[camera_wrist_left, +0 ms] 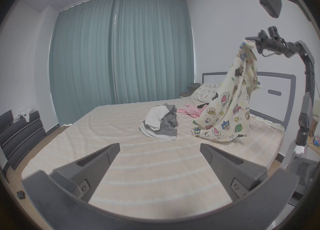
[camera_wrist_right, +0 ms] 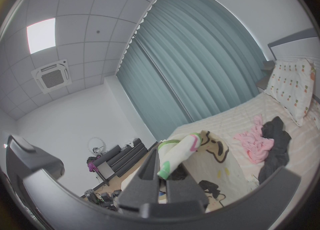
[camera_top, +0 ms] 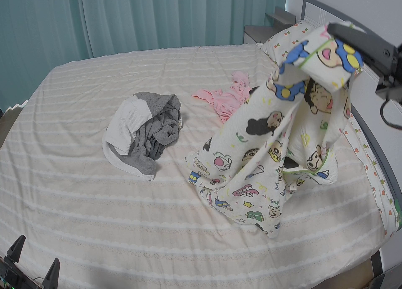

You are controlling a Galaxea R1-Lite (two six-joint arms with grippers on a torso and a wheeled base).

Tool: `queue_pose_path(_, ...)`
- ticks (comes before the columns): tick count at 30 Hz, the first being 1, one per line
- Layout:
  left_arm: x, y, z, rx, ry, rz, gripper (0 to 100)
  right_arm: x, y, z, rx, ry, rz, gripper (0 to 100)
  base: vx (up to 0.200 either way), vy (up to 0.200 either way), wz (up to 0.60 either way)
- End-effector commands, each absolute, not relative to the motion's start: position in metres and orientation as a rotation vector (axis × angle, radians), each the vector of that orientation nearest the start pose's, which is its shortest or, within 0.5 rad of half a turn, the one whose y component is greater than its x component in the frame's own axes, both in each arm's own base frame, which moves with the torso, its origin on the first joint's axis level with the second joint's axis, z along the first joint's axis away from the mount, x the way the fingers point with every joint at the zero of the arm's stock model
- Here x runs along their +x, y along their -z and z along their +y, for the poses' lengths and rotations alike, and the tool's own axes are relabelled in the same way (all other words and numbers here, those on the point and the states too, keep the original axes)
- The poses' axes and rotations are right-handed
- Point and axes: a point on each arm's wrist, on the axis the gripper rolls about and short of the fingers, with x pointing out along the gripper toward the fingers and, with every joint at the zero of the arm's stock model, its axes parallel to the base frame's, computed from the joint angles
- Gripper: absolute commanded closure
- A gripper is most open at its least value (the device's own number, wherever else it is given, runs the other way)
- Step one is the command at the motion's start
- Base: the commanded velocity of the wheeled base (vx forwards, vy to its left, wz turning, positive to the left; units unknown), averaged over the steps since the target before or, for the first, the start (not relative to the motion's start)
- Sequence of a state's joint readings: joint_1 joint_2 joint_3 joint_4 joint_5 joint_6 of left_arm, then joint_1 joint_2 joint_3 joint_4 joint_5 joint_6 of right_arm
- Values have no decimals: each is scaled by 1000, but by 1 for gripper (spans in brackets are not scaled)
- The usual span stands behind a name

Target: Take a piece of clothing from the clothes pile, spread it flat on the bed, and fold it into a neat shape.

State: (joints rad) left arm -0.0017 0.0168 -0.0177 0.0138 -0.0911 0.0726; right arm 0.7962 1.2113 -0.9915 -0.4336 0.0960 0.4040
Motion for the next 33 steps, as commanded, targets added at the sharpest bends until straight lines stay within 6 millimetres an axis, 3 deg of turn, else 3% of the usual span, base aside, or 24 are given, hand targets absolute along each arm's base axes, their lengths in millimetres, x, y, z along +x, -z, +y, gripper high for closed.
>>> queue_pose_path(1, -23, -89, -3, 69, 141, -8, 0, 137, -348, 176, 449, -1010, 1, 100, 0, 0, 0)
queue_pose_path(2, -23, -89, -3, 69, 141, -8, 0, 137, -348, 176, 449, -1010, 1, 100, 0, 0, 0)
queue_pose_path(3, -31, -167, -2, -122, 196, -171, 0, 140, -350, 192, 439, -1022, 2, 100, 0, 0, 0)
queue_pose_path(4, -31, -167, -2, -122, 196, -171, 0, 140, -350, 192, 439, -1022, 2, 100, 0, 0, 0)
queue_pose_path(5, -20, -207, -4, -211, 284, -162, 0, 149, -352, 207, 440, -1022, 0, 100, 0, 0, 0)
queue_pose_path(7, -2, -217, -8, -155, 429, -81, 0, 154, -357, 220, 443, -1027, -16, 100, 0, 0, 0)
queue_pose_path(10, 31, -206, -15, -129, 663, 120, 0, 153, -377, 232, 474, -1039, -93, 100, 0, 0, 0)
queue_pose_path(12, 39, -204, -17, -132, 695, 159, 0, 154, -379, 233, 477, -1035, -98, 100, 0, 0, 0)
queue_pose_path(13, 63, -200, -23, -112, 769, 258, 0, 155, -383, 236, 485, -1024, -116, 100, 0, 0, 0)
queue_pose_path(15, 85, -192, -35, -56, 847, 351, 0, 153, -386, 238, 495, -1029, -123, 100, 0, 0, 0)
queue_pose_path(18, 105, -180, -56, 14, 939, 437, 0, 153, -388, 238, 504, -1029, -131, 100, 0, 0, 0)
queue_pose_path(21, 117, -173, -78, 58, 1027, 468, 0, 152, -390, 236, 512, -1028, -141, 100, 0, 0, 0)
queue_pose_path(22, 128, -169, -94, 75, 1059, 475, 0, 152, -390, 235, 515, -1017, -143, 100, 0, 0, 0)
queue_pose_path(23, 129, -168, -96, 77, 1061, 475, 0, 152, -390, 235, 516, -1016, -143, 100, 0, 0, 0)
queue_pose_path(24, 143, -163, -112, 88, 1080, 448, 0, 153, -389, 236, 518, -1006, -138, 100, 0, 0, 0)
queue_pose_path(28, 165, -140, -150, 96, 1097, 452, 0, 158, -387, 236, 537, -992, -130, 100, 0, 0, 0)
queue_pose_path(29, 166, -139, -151, 96, 1096, 451, 0, 158, -387, 236, 538, -992, -129, 100, 0, 0, 0)
queue_pose_path(30, 171, -131, -167, 94, 1068, 443, 0, 159, -387, 235, 558, -990, -120, 100, 0, 0, 0)
queue_pose_path(33, 169, -125, -188, 52, 1027, 410, 0, 160, -385, 235, 558, -986, -109, 100, 0, 0, 0)
